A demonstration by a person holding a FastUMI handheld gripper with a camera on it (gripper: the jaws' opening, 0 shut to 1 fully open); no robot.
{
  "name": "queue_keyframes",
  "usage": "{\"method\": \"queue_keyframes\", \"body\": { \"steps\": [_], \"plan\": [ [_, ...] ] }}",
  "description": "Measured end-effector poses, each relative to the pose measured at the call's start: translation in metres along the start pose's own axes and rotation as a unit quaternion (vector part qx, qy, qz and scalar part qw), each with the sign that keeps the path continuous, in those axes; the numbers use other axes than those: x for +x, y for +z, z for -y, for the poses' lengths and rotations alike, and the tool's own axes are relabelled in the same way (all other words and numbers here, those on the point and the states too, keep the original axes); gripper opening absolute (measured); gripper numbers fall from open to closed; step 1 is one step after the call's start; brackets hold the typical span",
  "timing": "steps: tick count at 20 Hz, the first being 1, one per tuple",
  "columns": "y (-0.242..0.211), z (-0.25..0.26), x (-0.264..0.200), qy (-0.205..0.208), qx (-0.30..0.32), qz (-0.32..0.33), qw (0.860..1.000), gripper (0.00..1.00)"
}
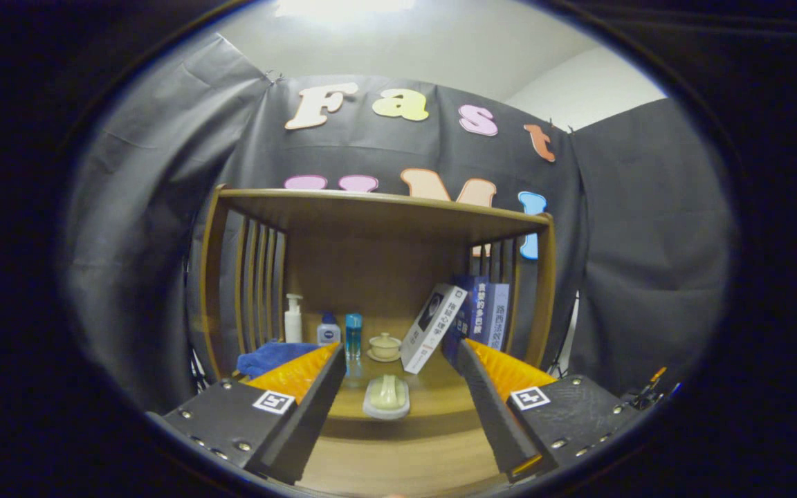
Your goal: Pull open the drawer, take out the items inside it, and place them on the countertop above the cabinet.
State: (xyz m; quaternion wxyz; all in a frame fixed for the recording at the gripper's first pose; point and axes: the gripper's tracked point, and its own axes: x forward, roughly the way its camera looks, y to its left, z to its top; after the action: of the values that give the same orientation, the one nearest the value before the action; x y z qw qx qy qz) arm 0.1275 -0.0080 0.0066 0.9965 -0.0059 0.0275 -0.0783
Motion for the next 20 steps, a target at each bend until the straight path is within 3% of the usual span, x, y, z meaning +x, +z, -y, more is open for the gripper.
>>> {"method": "queue_keyframes", "body": {
  "steps": [6, 12, 20],
  "plan": [
    [-0.038, 0.0, -0.064, -0.001, 0.002, 0.006, 1.0, 0.98],
    [-0.104, 0.007, -0.118, -0.004, 0.025, -0.031, 0.999, 0.98],
    [-0.196, -0.003, -0.127, 0.012, 0.068, -0.123, 0.99, 0.98]
  ]
}}
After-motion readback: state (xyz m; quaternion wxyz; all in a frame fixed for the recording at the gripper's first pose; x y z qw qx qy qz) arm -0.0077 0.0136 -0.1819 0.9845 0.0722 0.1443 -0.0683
